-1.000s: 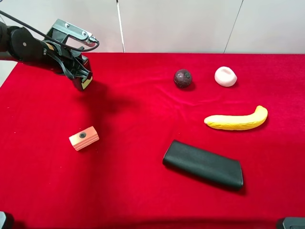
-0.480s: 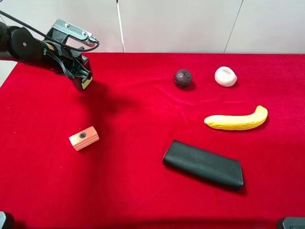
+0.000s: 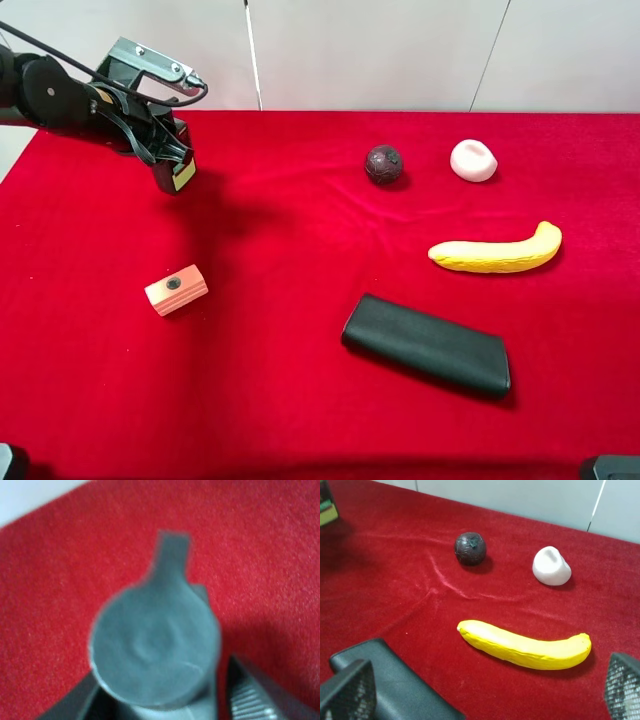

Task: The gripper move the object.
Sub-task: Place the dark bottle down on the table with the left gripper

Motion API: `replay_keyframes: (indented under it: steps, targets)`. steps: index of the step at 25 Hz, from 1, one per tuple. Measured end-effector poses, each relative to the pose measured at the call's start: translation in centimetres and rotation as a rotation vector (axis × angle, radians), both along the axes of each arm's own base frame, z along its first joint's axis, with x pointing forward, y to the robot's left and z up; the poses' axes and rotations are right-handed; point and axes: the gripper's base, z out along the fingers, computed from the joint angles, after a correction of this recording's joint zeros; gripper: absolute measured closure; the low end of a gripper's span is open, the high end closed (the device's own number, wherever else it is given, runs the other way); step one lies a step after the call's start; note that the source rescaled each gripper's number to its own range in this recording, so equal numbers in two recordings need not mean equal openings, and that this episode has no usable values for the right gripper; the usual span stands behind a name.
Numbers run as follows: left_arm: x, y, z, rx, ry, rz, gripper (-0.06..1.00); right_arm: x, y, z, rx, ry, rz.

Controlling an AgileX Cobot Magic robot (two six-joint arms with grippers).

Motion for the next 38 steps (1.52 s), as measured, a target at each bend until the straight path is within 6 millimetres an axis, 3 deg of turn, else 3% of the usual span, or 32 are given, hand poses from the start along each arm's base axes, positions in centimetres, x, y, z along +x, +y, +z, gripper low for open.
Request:
replay_keyframes:
  steps: [5, 13, 19, 29, 38]
  targets:
    - [0.0, 0.0, 0.0, 0.0, -0.001, 0.0, 0.47, 0.0, 0.0, 0.0, 0.0, 0.0, 0.0]
    - [0.0, 0.0, 0.0, 0.001, -0.001, -0.001, 0.36, 0.0, 0.0, 0.0, 0.0, 0.0, 0.0]
    - [0.0, 0.0, 0.1, 0.001, -0.007, -0.002, 0.01, 0.0, 0.0, 0.0, 0.0, -0.001, 0.0]
    - [-0.5, 0.1, 2.9, -0.012, -0.047, -0.005, -0.05, 0.0, 0.0, 0.0, 0.001, -0.001, 0.0]
    - [-2.9, 0.4, 7.1, -0.041, 0.009, 0.006, -0.05, 0.0, 0.0, 0.0, 0.001, -0.001, 0.0]
